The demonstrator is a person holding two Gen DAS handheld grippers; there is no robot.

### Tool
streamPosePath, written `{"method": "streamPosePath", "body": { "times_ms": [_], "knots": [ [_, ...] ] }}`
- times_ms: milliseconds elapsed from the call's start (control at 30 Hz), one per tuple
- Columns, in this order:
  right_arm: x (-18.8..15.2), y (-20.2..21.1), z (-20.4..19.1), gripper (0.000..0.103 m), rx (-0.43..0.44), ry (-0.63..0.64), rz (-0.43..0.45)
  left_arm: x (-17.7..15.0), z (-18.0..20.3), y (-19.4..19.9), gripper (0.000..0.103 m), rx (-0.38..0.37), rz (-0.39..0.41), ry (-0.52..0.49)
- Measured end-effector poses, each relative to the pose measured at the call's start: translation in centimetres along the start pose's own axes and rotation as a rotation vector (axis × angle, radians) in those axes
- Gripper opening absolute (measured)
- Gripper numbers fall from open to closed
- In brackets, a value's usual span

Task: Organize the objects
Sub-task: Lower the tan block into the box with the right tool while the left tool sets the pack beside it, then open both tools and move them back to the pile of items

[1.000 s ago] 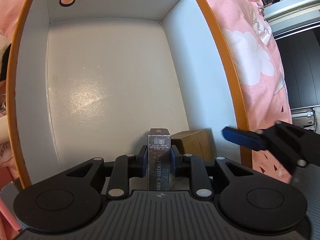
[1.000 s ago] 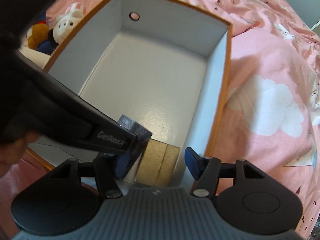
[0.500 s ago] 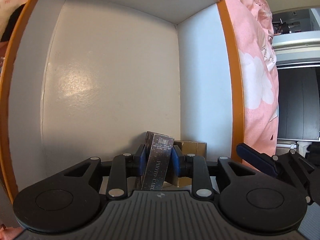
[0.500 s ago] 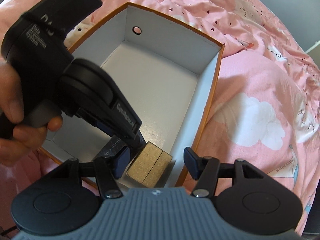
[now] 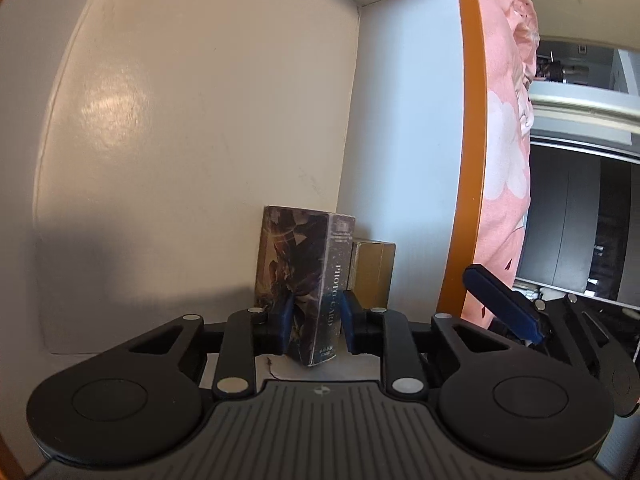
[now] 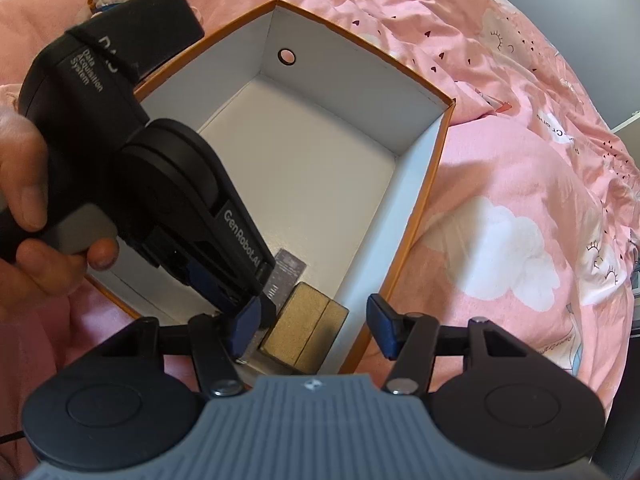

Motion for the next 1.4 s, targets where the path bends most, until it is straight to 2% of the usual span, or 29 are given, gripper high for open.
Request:
{"method": "streamPosePath", "body": {
  "times_ms": [300,500,700,833,1000,1200,1400],
  "knots": [
    [0.3,-0.3,0.1,0.059,-0.005,0.009,-0.006,-0.2,0.8,0.4,0.030,0.029,0.034,-0.068],
    [0.3,0.1,0.0,0.060,-0.021,0.012,-0.016,-1.0,1.9,2.0,0.039,0.048,0.096,-0.145],
    [0.6,1.0,-0.4,0.061,-0.037,0.007,0.004,-2.1,3.5,3.6,0.039,0.077,0.166,-0.239],
    [1.0,2.5,-0.9,0.061,-0.040,-0.019,0.073,-2.8,4.5,6.1,0.039,0.098,0.246,-0.336],
    [2.0,4.6,-2.2,0.061,-0.025,-0.068,0.206,-3.5,5.5,9.7,0.039,0.166,0.369,-0.437],
    [3.4,5.9,-4.4,0.061,0.070,-0.128,0.341,-4.2,3.9,14.4,0.039,0.215,0.471,-0.463],
    [5.3,6.4,-7.5,0.062,0.178,-0.102,0.404,-5.0,1.1,18.5,0.039,0.247,0.524,-0.455]
  ]
}}
Point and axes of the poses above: each gripper's, at about its wrist camera, not at the fingertips, and y roughly against the way its jaws point, z to its right, x to its top, the point moved 1 cm from there along -y, roughly the way its jaws point, and after that the axes turned 6 degrees about z, right-handed, at the moved point
